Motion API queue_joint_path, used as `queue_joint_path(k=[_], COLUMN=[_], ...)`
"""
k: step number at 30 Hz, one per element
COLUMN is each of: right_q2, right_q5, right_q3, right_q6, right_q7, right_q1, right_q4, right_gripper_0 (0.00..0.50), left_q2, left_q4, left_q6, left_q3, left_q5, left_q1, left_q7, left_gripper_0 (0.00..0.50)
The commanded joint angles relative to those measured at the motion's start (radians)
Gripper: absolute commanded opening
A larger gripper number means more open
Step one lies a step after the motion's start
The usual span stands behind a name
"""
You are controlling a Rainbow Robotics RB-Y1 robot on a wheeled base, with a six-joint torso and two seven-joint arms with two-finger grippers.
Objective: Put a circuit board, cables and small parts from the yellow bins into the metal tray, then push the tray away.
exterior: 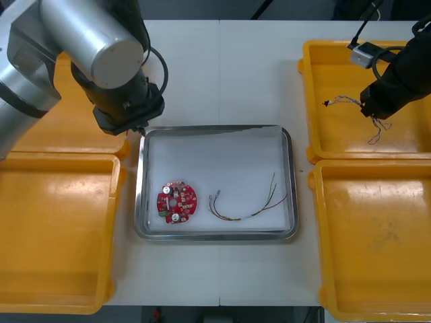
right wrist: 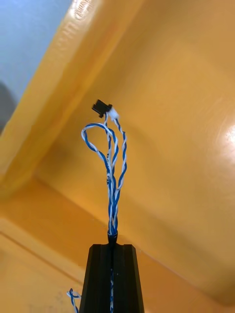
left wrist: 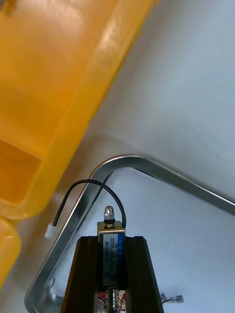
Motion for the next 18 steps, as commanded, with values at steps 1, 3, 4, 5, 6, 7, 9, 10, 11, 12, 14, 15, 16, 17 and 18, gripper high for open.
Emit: queue_joint_path(k=[1, 3, 4, 5, 6, 7, 9, 10, 11, 12, 14, 15, 16, 17, 18], right_q2=[-0.041, -0.039, -0.041, -0.039, -0.039, -0.041, -0.039, -0.039, -0.041, -0.039, -0.041, -0.039, -0.039, -0.039, -0.039], right_q5=[0.003, 0.003, 0.003, 0.000, -0.003, -0.006, -0.007, -0.007, -0.007, -0.006, -0.007, -0.007, -0.007, -0.009, -0.009], right_q3=[-0.053, -0.066, -0.070, -0.075, -0.081, -0.084, -0.087, -0.087, -0.087, -0.087, -0.089, -0.090, -0.092, -0.092, -0.092], right_q6=[0.060, 0.091, 0.100, 0.109, 0.120, 0.129, 0.143, 0.149, 0.155, 0.160, 0.166, 0.167, 0.167, 0.167, 0.167], right_q7=[-0.002, -0.008, -0.008, -0.011, -0.012, -0.016, -0.019, -0.022, -0.025, -0.029, -0.035, -0.039, -0.040, -0.042, -0.043], right_q1=[-0.019, -0.019, -0.021, -0.019, -0.019, -0.019, -0.019, -0.021, -0.019, -0.019, -0.021, -0.019, -0.021, -0.019, -0.019], right_q4=[-0.088, -0.114, -0.122, -0.131, -0.142, -0.151, -0.168, -0.177, -0.188, -0.195, -0.208, -0.212, -0.214, -0.214, -0.214], right_gripper_0=[0.000, 0.000, 0.000, 0.000, 0.000, 0.000, 0.000, 0.000, 0.000, 0.000, 0.000, 0.000, 0.000, 0.000, 0.000], left_q2=[-0.032, -0.046, -0.051, -0.054, -0.058, -0.065, -0.072, -0.075, -0.080, -0.083, -0.089, -0.094, -0.098, -0.104, -0.109], left_q4=[-0.030, -0.025, -0.024, -0.025, -0.024, -0.024, -0.024, -0.024, -0.024, -0.024, -0.024, -0.024, -0.024, -0.024, -0.024], left_q6=[-0.035, -0.059, -0.072, -0.081, -0.087, -0.087, -0.087, -0.087, -0.088, -0.093, -0.102, -0.108, -0.112, -0.118, -0.125], left_q3=[-0.052, -0.069, -0.073, -0.080, -0.084, -0.087, -0.092, -0.098, -0.103, -0.107, -0.124, -0.136, -0.142, -0.142, -0.142], left_q5=[-0.031, -0.039, -0.042, -0.045, -0.051, -0.054, -0.055, -0.057, -0.060, -0.065, -0.085, -0.106, -0.126, -0.144, -0.164], left_q1=[0.017, 0.020, 0.021, 0.023, 0.023, 0.023, 0.023, 0.023, 0.023, 0.024, 0.026, 0.030, 0.038, 0.050, 0.063], left_q7=[0.154, 0.191, 0.200, 0.203, 0.206, 0.211, 0.217, 0.221, 0.225, 0.226, 0.234, 0.238, 0.241, 0.244, 0.244], left_gripper_0=[0.000, 0.000, 0.000, 0.000, 0.000, 0.000, 0.000, 0.000, 0.000, 0.000, 0.000, 0.000, 0.000, 0.000, 0.001])
